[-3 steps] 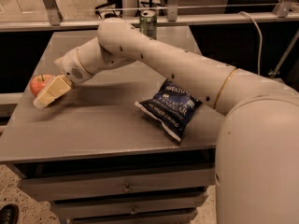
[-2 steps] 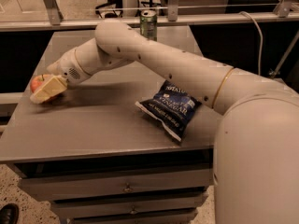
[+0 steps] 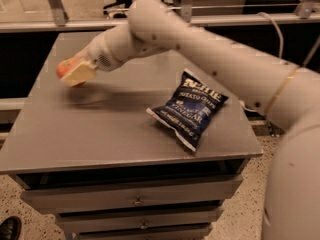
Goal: Move apple near blue chip bag
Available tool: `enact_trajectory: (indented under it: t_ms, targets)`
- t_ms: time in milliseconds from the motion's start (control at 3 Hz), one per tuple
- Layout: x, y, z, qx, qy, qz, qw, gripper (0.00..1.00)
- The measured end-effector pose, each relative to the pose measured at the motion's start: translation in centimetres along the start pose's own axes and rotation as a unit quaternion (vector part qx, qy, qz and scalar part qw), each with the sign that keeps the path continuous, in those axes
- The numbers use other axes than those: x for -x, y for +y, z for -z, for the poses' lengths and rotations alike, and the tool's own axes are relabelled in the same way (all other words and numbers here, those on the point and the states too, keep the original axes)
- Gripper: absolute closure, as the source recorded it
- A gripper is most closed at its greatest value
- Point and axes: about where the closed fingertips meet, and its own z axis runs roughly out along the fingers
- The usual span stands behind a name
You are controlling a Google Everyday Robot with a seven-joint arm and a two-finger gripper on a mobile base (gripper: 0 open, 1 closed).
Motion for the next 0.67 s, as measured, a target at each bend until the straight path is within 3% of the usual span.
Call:
enact_trajectory:
  t_ms: [333,667]
  targets:
    - [-1.16,-3.39,5.94,-0.064,0.021,0.005,0.9977,1.0]
    - [-1.16,-3.39,5.94,-0.064,0.021,0.005,0.9977,1.0]
